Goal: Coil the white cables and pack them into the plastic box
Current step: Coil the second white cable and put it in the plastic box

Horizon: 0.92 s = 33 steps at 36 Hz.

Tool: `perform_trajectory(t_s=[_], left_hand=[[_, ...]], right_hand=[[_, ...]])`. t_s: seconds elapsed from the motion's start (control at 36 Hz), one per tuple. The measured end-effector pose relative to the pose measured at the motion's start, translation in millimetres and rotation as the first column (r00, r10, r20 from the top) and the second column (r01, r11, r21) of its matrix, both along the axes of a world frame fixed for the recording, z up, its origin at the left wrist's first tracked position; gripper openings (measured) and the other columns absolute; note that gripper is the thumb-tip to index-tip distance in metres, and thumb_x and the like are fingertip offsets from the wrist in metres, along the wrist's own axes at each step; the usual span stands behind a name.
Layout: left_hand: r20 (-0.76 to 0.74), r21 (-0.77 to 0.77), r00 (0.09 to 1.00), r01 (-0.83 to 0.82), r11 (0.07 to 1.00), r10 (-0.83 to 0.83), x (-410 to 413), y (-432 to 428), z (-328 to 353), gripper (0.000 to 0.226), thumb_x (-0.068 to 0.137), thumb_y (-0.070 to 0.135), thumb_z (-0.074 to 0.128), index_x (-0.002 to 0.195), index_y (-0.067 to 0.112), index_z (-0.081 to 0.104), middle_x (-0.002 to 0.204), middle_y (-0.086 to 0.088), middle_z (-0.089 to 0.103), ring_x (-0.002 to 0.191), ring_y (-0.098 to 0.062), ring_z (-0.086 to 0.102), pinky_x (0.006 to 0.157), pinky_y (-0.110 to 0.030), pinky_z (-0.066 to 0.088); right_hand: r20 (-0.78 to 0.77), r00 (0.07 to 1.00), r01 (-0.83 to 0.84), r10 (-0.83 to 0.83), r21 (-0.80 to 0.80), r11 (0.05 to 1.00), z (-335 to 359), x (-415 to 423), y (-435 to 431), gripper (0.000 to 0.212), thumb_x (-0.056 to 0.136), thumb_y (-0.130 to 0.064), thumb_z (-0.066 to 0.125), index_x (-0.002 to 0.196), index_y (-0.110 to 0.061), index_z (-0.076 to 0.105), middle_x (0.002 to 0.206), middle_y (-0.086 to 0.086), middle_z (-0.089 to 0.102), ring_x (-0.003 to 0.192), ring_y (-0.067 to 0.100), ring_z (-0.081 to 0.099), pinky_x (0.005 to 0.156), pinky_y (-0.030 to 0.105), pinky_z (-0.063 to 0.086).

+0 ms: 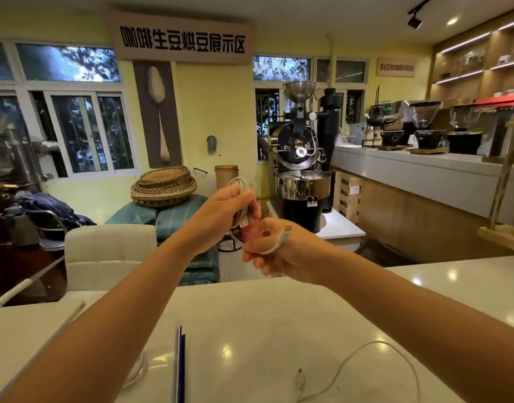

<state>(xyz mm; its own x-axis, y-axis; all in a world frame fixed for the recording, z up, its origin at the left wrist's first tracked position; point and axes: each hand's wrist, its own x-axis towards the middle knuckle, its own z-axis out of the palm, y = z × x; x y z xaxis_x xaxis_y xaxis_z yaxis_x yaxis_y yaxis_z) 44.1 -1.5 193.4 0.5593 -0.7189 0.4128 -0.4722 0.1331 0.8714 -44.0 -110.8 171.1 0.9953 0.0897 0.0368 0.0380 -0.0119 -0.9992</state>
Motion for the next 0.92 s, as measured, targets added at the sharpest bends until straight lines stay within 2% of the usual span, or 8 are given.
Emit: perform_trajectory(t_s=[0.11, 0.19, 0.33, 0.47, 0.56, 0.69, 0.81, 0.92], left_hand=[[-0.113, 0.024, 0.991, 0.072, 0.997, -0.069, 1, 6, -2, 0.034, 0.096, 0.012, 0.029, 0.069, 0.008, 0.049, 0.050, 0.006, 0.063, 0.047, -0.003, 0.054, 0.048, -0.014, 0.044], [-0.149, 0.039, 0.986, 0.089, 0.995, -0.082, -1, 7, -5, 0.035, 0.096, 0.014, 0.031, 0.068, 0.011, 0.052, 0.049, 0.007, 0.060, 0.045, -0.002, 0.052, 0.045, -0.013, 0.041], [-0.237, 0.048, 0.956, 0.191, 0.980, -0.174, -3, 10, -6, 0.032, 0.096, 0.018, 0.031, 0.072, 0.011, 0.052, 0.058, 0.003, 0.064, 0.059, -0.011, 0.058, 0.066, -0.026, 0.045], [-0.253, 0.062, 0.900, 0.381, 0.922, -0.355, -9, 10, -5, 0.021, 0.089, 0.022, 0.037, 0.083, 0.008, 0.051, 0.067, -0.003, 0.071, 0.061, -0.013, 0.065, 0.063, -0.022, 0.053], [-0.298, 0.017, 0.852, 0.456, 0.890, -0.431, -11, 10, -5, 0.013, 0.084, 0.018, 0.041, 0.086, 0.007, 0.048, 0.063, -0.001, 0.067, 0.053, -0.010, 0.060, 0.058, -0.020, 0.051], [-0.366, -0.160, 0.680, 0.627, 0.763, -0.635, -14, 9, -5, 0.009, 0.082, 0.021, 0.058, 0.080, 0.013, 0.063, 0.063, -0.002, 0.064, 0.051, -0.009, 0.057, 0.061, -0.023, 0.053], [-0.398, -0.217, 0.565, 0.707, 0.673, -0.723, -13, 8, -6, 0.007, 0.081, 0.021, 0.060, 0.079, 0.014, 0.061, 0.066, -0.002, 0.064, 0.052, -0.008, 0.058, 0.064, -0.024, 0.053], [-0.423, -0.186, 0.613, 0.662, 0.726, -0.667, -7, 10, -7, 0.019, 0.077, 0.019, 0.066, 0.093, 0.010, 0.062, 0.066, -0.004, 0.065, 0.049, -0.008, 0.058, 0.062, -0.023, 0.054]], right_hand=[[-0.025, 0.998, -0.047, 0.050, 0.099, 0.994, 11, -3, -10, 0.024, 0.091, -0.006, 0.041, 0.074, -0.006, 0.058, 0.051, 0.000, 0.057, 0.037, 0.004, 0.051, 0.037, 0.012, 0.044], [-0.002, 0.997, -0.080, 0.081, 0.160, 0.984, 19, -7, -18, 0.032, 0.091, -0.011, 0.032, 0.072, -0.006, 0.058, 0.054, 0.002, 0.058, 0.041, 0.006, 0.052, 0.040, 0.014, 0.046], [0.094, 0.976, -0.209, 0.196, 0.170, 0.963, 30, -11, -28, 0.011, 0.072, -0.015, 0.050, 0.076, -0.009, 0.057, 0.058, 0.002, 0.061, 0.044, 0.008, 0.054, 0.044, 0.015, 0.047], [0.244, 0.969, 0.031, -0.030, -0.001, 1.000, 33, -10, -34, 0.027, 0.091, -0.009, 0.042, 0.070, -0.009, 0.060, 0.045, -0.005, 0.054, 0.039, 0.004, 0.042, 0.039, 0.011, 0.034], [0.332, 0.935, 0.138, -0.121, -0.027, 0.990, 33, -8, -34, 0.026, 0.089, -0.011, 0.045, 0.067, -0.014, 0.060, 0.047, -0.010, 0.057, 0.057, 0.008, 0.046, 0.062, 0.019, 0.039], [0.360, 0.931, 0.038, -0.060, 0.070, 0.997, 31, -5, -29, 0.012, 0.074, -0.020, 0.051, 0.074, -0.014, 0.061, 0.090, 0.003, 0.066, 0.090, 0.017, 0.060, 0.093, 0.032, 0.044], [0.328, 0.945, -0.065, 0.011, 0.155, 0.986, 29, -5, -23, 0.014, 0.085, -0.016, 0.044, 0.077, -0.011, 0.054, 0.072, -0.001, 0.072, 0.066, 0.011, 0.067, 0.069, 0.023, 0.056], [0.311, 0.946, 0.052, -0.090, 0.127, 0.991, 30, -4, -21, 0.022, 0.093, -0.011, 0.039, 0.077, -0.011, 0.054, 0.066, -0.001, 0.067, 0.060, 0.009, 0.064, 0.061, 0.022, 0.057]])
